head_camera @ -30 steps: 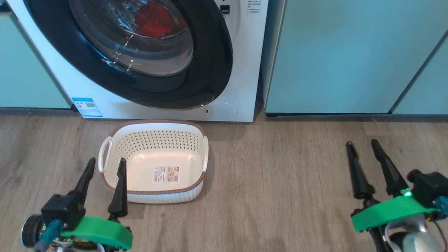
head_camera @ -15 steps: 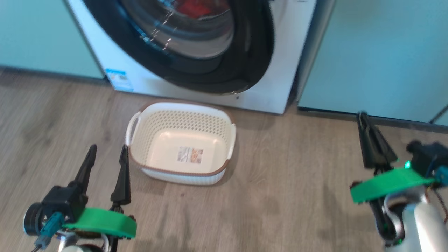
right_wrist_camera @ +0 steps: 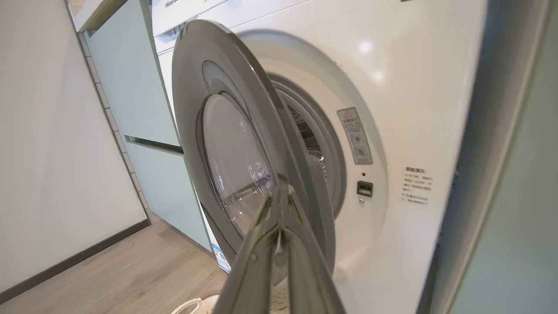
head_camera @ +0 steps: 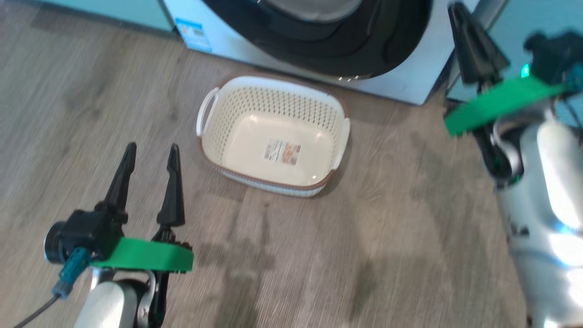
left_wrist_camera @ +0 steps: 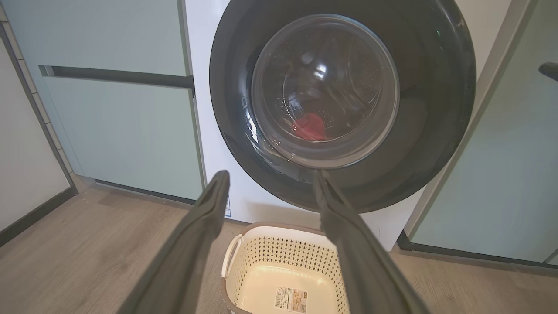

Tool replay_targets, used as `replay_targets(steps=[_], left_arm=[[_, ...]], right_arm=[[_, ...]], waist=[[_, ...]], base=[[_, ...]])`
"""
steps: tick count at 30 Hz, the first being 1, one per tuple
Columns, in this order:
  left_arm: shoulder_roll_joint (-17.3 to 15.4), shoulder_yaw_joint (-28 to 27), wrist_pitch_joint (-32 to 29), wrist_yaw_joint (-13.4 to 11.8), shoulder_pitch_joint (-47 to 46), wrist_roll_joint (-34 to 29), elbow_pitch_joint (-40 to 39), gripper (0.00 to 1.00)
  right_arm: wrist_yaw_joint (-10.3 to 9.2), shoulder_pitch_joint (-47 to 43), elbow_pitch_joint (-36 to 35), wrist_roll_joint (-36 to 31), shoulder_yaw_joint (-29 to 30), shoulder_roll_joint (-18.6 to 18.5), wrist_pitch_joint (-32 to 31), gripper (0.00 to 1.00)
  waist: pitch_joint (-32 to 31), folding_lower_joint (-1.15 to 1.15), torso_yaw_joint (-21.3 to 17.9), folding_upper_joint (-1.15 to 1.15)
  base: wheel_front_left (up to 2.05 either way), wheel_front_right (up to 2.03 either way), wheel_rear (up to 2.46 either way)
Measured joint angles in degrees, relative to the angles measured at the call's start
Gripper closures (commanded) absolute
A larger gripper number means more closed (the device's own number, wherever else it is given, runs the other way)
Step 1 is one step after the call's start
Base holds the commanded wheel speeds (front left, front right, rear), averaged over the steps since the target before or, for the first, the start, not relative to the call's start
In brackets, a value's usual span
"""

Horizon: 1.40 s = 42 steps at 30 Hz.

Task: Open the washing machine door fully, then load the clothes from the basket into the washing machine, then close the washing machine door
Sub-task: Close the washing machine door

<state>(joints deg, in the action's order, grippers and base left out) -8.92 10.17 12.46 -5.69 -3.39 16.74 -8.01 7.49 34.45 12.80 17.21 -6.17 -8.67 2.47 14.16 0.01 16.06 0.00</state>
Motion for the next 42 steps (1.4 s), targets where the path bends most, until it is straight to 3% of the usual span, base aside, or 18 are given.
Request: replay_targets(steps=[8,18,30,42], left_arm=[[1.8,1.4,1.3,1.3,-4.1,0.4,2.4,0.00],[3.3,1.5,1.8,2.0,-5.7,0.4,3.9,0.00],[5.2,1.5,2.0,4.0,-8.5,0.3,4.1,0.00],[6.3,1.2,2.0,5.6,-10.4,-0.3,4.2,0.00]], right_arm=[[0.00,15.1,12.1,1.6,-5.8,-1.8,0.8,1.00],[0.00,22.0,20.3,3.9,-8.8,-2.7,4.0,1.00],[0.02,31.6,29.9,3.8,-9.0,-5.8,4.3,1.00],[0.02,41.5,38.9,2.4,-8.2,-6.6,5.4,1.00]], waist=[[4.3,0.00,3.4,0.00],[6.2,-0.01,5.1,0.00],[9.1,-0.01,6.3,0.00],[12.3,-0.01,7.1,0.00]], base=[[0.00,0.00,0.00],[0.00,0.00,0.00],[0.00,0.00,0.00],[0.00,0.00,0.00]])
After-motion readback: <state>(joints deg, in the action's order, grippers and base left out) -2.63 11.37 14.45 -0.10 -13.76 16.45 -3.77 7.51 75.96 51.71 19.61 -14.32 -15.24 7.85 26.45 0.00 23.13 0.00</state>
